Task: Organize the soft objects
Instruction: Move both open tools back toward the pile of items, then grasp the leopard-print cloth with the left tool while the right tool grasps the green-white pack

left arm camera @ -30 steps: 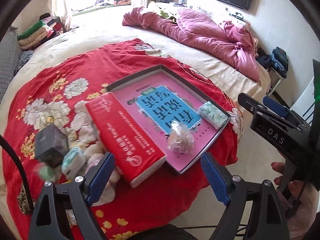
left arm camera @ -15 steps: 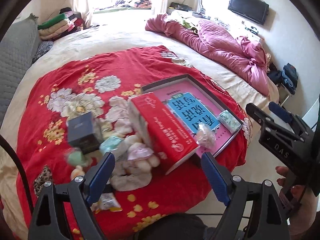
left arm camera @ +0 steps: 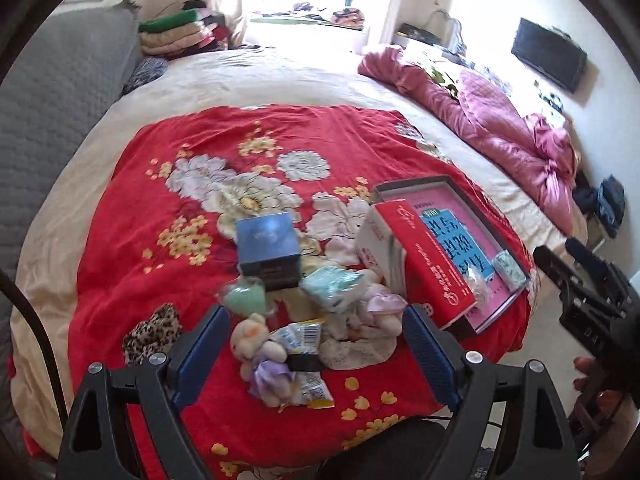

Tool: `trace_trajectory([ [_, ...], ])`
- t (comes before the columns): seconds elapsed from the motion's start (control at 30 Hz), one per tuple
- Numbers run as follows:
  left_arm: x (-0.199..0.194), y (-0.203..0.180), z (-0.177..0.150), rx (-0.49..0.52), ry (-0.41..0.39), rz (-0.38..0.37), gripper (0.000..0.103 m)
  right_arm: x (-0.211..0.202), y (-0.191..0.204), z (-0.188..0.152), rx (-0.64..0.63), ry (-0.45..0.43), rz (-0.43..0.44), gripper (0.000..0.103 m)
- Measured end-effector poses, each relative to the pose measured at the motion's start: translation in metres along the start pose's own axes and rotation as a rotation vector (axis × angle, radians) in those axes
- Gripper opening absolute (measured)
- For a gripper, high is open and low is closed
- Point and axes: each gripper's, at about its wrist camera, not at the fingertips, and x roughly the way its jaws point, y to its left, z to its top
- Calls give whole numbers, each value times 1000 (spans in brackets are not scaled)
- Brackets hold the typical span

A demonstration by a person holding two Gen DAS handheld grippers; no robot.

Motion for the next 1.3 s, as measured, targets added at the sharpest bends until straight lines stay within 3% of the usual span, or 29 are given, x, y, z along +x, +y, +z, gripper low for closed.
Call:
trace_trajectory([
  [0.37,-8,73,-20,-114,-17,92,88,14,74,-5,-139,35,117,77],
  [0.9,24,172,-69,-281,65,157,88,53,136,-23,-256,115,195,77],
  [1.3,73,182,-83,-320,119,123,88,104,146,-30,-277,197,207,78],
])
